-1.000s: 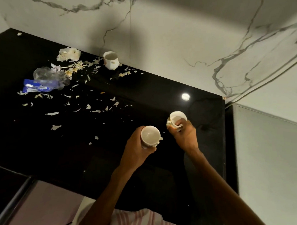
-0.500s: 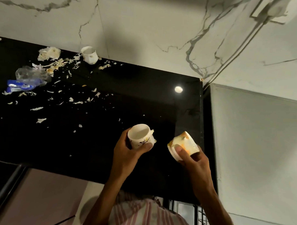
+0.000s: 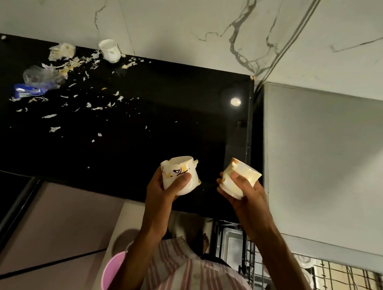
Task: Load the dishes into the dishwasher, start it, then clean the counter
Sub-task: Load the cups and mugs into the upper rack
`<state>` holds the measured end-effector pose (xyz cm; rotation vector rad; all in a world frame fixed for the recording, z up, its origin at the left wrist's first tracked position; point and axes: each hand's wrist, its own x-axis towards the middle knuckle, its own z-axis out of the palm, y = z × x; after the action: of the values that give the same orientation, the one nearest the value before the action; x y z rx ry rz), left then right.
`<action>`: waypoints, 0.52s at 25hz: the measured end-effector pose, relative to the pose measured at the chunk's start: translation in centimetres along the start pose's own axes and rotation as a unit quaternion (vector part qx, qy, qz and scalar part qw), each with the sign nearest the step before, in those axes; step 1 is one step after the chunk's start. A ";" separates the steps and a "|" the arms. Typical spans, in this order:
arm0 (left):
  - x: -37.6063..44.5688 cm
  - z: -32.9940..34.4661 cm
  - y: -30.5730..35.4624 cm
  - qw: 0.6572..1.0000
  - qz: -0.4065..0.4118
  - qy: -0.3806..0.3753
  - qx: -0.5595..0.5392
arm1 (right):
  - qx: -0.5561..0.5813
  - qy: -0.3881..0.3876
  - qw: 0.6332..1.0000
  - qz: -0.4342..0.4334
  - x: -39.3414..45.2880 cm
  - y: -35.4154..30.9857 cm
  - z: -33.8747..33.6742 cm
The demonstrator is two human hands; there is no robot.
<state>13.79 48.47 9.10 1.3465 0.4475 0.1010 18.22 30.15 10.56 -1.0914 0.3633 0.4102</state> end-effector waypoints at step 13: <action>-4.6 -2.8 -1.9 0.997 -0.042 -0.052 0.033 | 0.108 0.028 0.993 -0.035 -8.5 5.7 -1.0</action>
<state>8.28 49.07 8.00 1.3889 0.4209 -0.0532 7.92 30.34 9.77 -0.9031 0.4075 0.2725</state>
